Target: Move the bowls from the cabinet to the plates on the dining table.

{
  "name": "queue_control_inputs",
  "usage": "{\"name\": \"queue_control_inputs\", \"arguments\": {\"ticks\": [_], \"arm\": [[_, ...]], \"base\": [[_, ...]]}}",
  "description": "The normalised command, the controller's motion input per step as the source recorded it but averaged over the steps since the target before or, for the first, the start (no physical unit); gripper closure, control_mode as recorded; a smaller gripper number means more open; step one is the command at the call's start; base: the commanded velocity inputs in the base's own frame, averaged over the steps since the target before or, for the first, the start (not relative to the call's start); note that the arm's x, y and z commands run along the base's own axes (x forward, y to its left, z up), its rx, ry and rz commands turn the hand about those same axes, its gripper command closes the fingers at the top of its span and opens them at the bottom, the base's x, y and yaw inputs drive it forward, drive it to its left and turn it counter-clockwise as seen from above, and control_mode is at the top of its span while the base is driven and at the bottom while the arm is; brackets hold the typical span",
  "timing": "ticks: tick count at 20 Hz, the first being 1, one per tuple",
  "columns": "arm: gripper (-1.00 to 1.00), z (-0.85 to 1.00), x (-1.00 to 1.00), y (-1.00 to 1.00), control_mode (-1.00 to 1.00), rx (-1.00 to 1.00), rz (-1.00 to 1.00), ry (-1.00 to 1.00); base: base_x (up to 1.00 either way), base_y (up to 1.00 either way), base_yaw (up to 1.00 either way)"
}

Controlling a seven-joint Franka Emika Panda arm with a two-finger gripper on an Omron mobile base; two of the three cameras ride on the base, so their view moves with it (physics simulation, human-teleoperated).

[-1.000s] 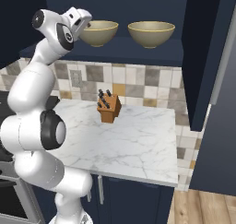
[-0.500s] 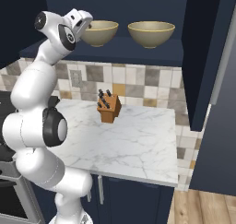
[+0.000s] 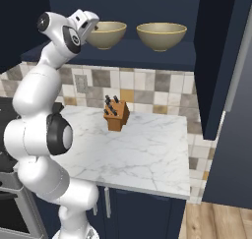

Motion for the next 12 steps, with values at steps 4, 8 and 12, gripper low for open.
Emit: {"name": "queue_control_inputs", "arguments": {"ticks": [4,8,12], "arm": [[-1.0,-0.37,0.0,0.0,-1.0,0.0,0.0,0.01],[-1.0,-0.24,-0.01,0.0,-1.0,0.0,0.0,0.0],[-1.0,-0.31,-0.02,0.0,-1.0,0.0,0.0,0.0]], "base": [[0.0,0.0,0.0],[0.0,0.0,0.0],[0.0,0.0,0.0]]}}
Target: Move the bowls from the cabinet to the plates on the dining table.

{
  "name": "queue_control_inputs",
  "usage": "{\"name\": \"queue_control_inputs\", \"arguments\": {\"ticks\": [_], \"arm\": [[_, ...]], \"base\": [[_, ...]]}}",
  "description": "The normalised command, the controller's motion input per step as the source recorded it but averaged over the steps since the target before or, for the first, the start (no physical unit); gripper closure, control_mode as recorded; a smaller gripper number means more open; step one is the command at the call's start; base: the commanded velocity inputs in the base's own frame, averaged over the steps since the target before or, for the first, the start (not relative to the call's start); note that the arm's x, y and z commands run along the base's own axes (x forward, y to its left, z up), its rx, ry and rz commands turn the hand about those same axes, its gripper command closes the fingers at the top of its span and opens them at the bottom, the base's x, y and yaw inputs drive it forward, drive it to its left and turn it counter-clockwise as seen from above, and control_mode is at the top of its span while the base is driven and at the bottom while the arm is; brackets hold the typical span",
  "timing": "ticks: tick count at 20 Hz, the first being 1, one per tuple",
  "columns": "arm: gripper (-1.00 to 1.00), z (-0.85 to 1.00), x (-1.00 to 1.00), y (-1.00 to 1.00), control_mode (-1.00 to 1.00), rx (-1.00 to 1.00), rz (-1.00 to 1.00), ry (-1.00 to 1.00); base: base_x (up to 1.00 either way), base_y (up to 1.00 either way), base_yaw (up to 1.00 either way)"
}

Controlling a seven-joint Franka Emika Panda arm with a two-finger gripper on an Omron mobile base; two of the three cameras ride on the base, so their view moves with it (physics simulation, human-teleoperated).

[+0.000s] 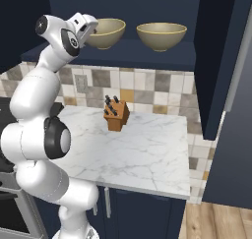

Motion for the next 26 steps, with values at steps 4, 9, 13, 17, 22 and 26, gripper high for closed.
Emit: {"name": "queue_control_inputs", "arguments": {"ticks": [4,9,13,17,22,26], "arm": [[-1.0,-0.36,-0.02,0.0,-1.0,0.0,0.0,0.01],[-1.0,-0.39,-0.02,0.0,-1.0,0.0,0.0,0.04],[-1.0,-0.4,-0.1,0.03,-1.0,0.0,0.0,0.03],[-1.0,-0.41,-0.12,0.04,-1.0,0.0,0.0,0.02],[-1.0,-0.46,-0.11,0.06,-1.0,0.0,0.0,0.04],[-1.0,-0.47,-0.03,0.1,-1.0,0.0,0.0,0.05]], "base": [[0.0,0.0,0.0],[0.0,0.0,0.0],[0.0,0.0,0.0],[0.0,0.0,0.0],[0.0,0.0,0.0],[0.0,0.0,0.0]]}}
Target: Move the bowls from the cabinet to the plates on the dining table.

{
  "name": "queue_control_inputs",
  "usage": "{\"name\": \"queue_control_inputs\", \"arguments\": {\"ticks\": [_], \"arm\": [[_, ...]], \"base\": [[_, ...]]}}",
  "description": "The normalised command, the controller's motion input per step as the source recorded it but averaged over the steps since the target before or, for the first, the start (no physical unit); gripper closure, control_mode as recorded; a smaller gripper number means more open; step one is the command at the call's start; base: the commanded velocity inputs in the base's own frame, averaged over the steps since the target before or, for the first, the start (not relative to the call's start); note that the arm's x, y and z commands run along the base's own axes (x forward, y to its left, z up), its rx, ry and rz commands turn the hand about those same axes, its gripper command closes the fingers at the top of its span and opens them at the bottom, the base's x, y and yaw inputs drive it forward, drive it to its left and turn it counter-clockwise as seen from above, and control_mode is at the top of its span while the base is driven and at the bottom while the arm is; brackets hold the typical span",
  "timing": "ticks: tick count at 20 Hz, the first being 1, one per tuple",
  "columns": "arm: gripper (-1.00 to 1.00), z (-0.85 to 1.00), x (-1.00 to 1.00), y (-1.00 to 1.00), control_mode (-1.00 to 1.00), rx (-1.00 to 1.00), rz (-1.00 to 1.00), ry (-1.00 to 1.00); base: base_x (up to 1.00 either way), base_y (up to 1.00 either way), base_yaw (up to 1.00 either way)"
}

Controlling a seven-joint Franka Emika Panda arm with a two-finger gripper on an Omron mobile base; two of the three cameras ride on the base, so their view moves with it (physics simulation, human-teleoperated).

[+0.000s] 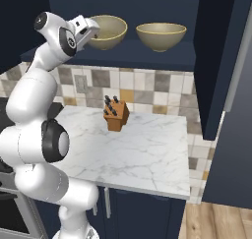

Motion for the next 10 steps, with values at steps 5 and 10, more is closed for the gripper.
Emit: {"name": "queue_control_inputs", "arguments": {"ticks": [5,10], "arm": [[1.0,-0.43,0.02,0.14,-1.0,0.0,0.02,0.04],[1.0,-0.48,0.03,0.1,-1.0,0.0,0.01,0.04]], "base": [[0.0,0.0,0.0],[0.0,0.0,0.0]]}}
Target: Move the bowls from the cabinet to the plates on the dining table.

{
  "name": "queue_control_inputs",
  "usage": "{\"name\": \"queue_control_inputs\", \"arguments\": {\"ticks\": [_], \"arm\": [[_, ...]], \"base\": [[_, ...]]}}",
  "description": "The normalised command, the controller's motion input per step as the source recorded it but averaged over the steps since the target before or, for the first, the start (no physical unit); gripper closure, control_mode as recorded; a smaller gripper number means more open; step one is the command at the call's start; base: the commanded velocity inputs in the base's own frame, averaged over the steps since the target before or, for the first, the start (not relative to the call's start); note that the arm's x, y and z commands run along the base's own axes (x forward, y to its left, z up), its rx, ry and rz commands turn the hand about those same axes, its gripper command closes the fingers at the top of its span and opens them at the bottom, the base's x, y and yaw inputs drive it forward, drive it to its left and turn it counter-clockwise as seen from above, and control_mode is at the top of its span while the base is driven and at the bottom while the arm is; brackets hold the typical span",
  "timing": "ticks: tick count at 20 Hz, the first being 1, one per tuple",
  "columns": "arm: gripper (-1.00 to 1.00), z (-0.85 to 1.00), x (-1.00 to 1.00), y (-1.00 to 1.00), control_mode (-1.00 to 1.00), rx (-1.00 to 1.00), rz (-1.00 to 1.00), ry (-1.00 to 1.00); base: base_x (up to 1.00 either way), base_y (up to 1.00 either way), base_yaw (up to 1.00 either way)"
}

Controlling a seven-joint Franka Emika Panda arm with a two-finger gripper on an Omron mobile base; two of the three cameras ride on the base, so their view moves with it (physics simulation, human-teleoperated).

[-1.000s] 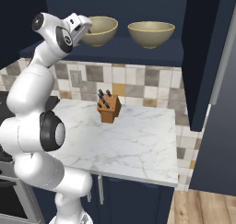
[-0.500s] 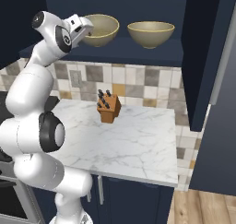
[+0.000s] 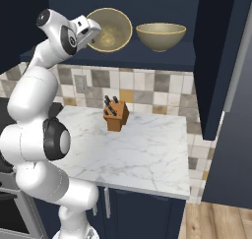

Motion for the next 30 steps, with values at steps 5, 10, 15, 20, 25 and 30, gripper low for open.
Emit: {"name": "queue_control_inputs", "arguments": {"ticks": [5,10,15,20,25,30], "arm": [[1.0,-0.31,0.02,0.06,-1.0,-0.01,0.0,0.0],[1.0,-0.05,0.01,0.09,-1.0,-0.06,0.0,0.04],[1.0,0.0,-0.09,0.23,-1.0,-0.11,0.06,-0.04],[1.0,0.0,-0.35,0.22,-1.0,-0.11,0.05,-0.08],[1.0,0.05,-0.56,0.17,-1.0,-0.11,0.05,-0.01],[1.0,0.13,-0.75,0.06,-1.0,-0.11,0.03,-0.01]], "base": [[0.0,0.0,0.0],[0.0,0.0,0.0],[0.0,0.0,0.0],[0.0,0.0,0.0],[0.0,0.0,0.0],[0.0,0.0,0.0]]}}
